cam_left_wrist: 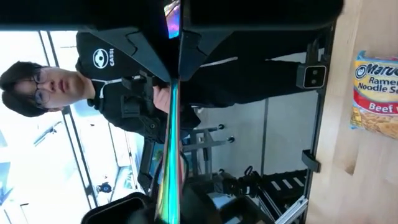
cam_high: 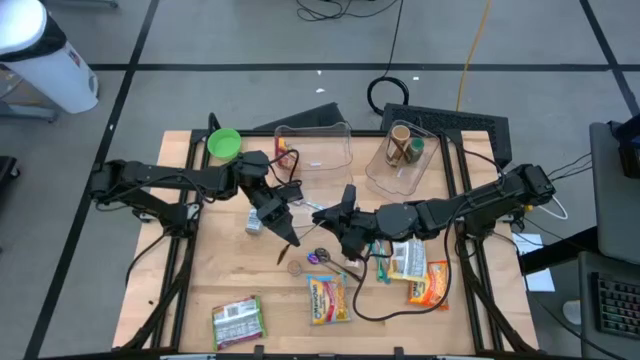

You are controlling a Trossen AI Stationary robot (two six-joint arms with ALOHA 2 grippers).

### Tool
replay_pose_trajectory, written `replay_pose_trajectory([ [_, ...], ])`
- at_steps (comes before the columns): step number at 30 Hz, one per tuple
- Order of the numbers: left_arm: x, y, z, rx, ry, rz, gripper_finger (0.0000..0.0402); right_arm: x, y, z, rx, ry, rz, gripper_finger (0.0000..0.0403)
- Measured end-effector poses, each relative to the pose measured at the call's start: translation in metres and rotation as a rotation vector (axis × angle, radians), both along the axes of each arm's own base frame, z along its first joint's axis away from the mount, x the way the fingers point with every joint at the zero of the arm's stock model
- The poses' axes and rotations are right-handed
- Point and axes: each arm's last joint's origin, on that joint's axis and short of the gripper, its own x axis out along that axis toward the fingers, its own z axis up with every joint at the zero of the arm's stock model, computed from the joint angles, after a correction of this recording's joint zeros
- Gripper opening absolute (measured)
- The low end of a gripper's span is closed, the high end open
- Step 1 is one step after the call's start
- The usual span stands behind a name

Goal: Pick & Place Food Item
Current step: Put the left green spoon into the bottom transparent bin

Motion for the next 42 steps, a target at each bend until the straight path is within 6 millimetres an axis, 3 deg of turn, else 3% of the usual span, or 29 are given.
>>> replay_pose_trajectory([
  [4,-0.001,0.002,0.0,0.016,-0.017,0.006,0.003,0.0,0.0,-0.001,0.014,0.007,-0.021,0.0006],
  [13,0.0,0.003,-0.001,0.031,-0.025,0.022,0.0035,-0.001,0.0,-0.007,0.117,0.04,-0.053,0.0002],
  [22,0.001,0.01,0.0,0.084,-0.09,0.079,0.0124,-0.001,-0.001,-0.007,0.235,0.022,-0.078,0.0],
  [30,-0.005,0.047,0.0,0.166,-0.19,0.111,0.0187,-0.003,-0.002,-0.012,0.411,0.035,-0.126,0.0001],
  [35,-0.01,0.07,0.005,0.229,-0.291,0.185,0.0199,-0.003,-0.002,-0.015,0.542,0.044,-0.151,0.0001],
  [42,-0.023,0.102,0.03,0.321,-0.553,0.317,0.02,-0.003,-0.006,-0.019,0.787,0.021,-0.218,0.0001],
])
